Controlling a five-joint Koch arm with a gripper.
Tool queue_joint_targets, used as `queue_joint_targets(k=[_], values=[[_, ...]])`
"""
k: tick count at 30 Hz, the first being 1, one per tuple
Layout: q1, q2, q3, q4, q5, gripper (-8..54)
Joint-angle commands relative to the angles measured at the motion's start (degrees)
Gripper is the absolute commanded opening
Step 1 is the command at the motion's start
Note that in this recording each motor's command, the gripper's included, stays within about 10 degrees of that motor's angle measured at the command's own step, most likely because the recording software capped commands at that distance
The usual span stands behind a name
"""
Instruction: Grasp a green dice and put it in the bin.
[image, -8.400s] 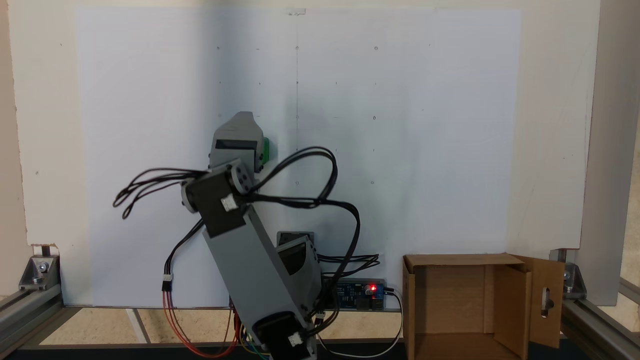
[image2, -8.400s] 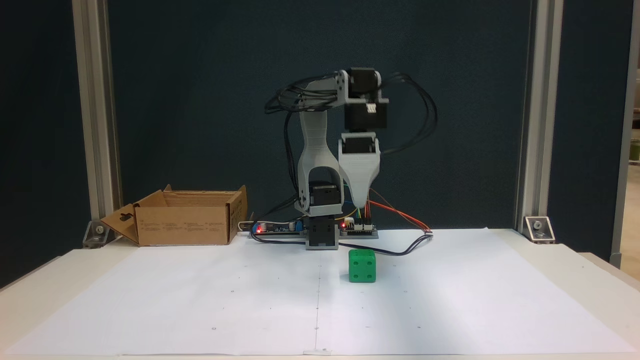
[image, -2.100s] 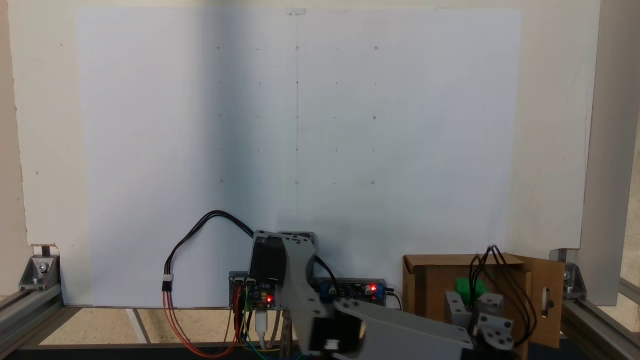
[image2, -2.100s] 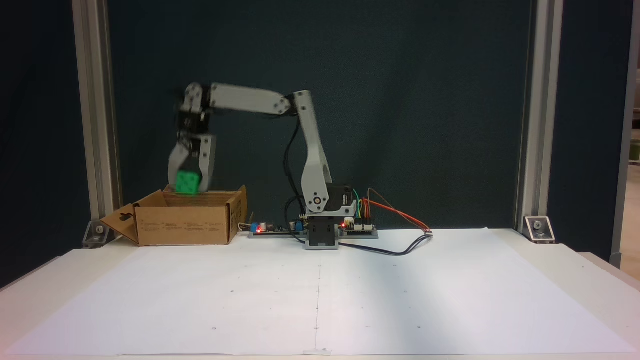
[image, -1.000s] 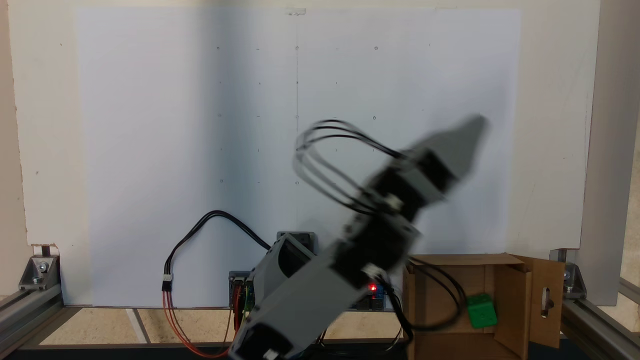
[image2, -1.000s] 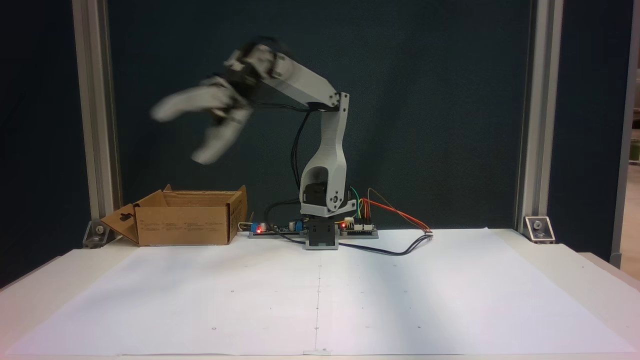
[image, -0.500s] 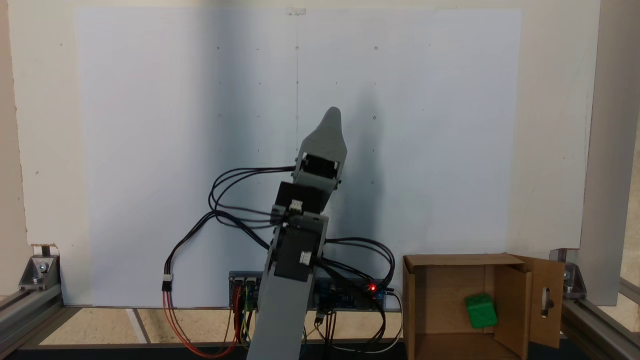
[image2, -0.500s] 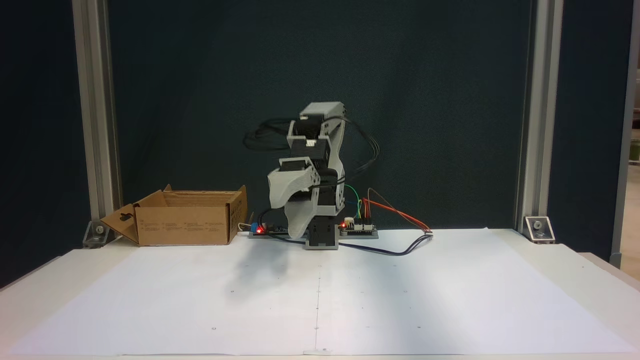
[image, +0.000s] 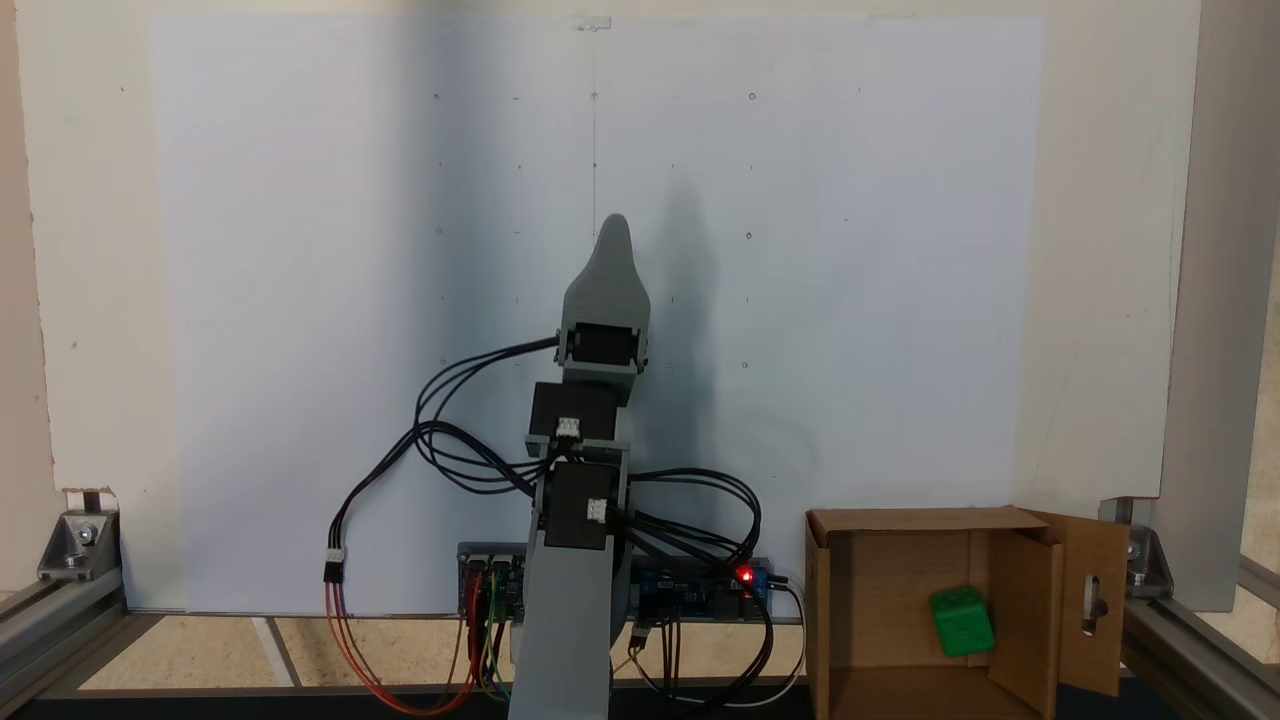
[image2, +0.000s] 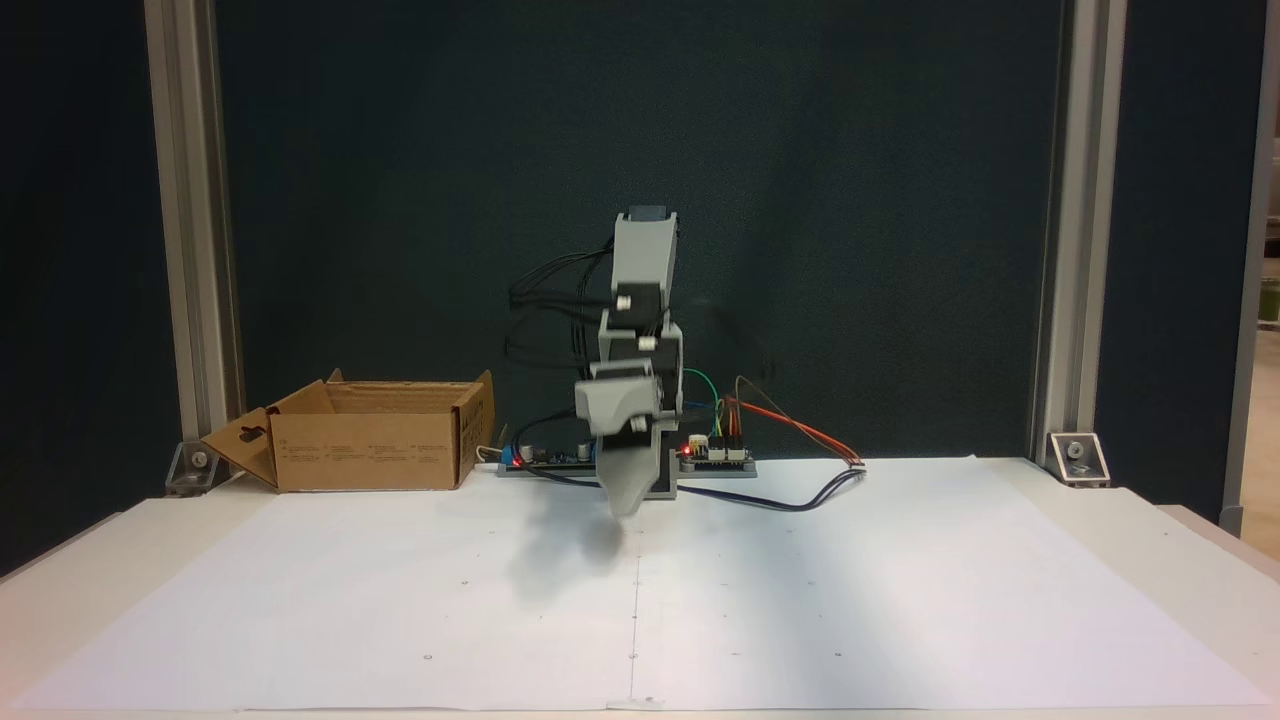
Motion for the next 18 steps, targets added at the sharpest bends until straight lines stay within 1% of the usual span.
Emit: queue_joint_targets(k=[1, 6, 18], values=[[-0.4, 6.3, 0.1, -9.6, 1.8, 43.3], [-0.5, 6.3, 6.8, -21.7, 1.8, 43.2], [-0.5, 6.3, 16.7, -49.1, 1.8, 43.5]])
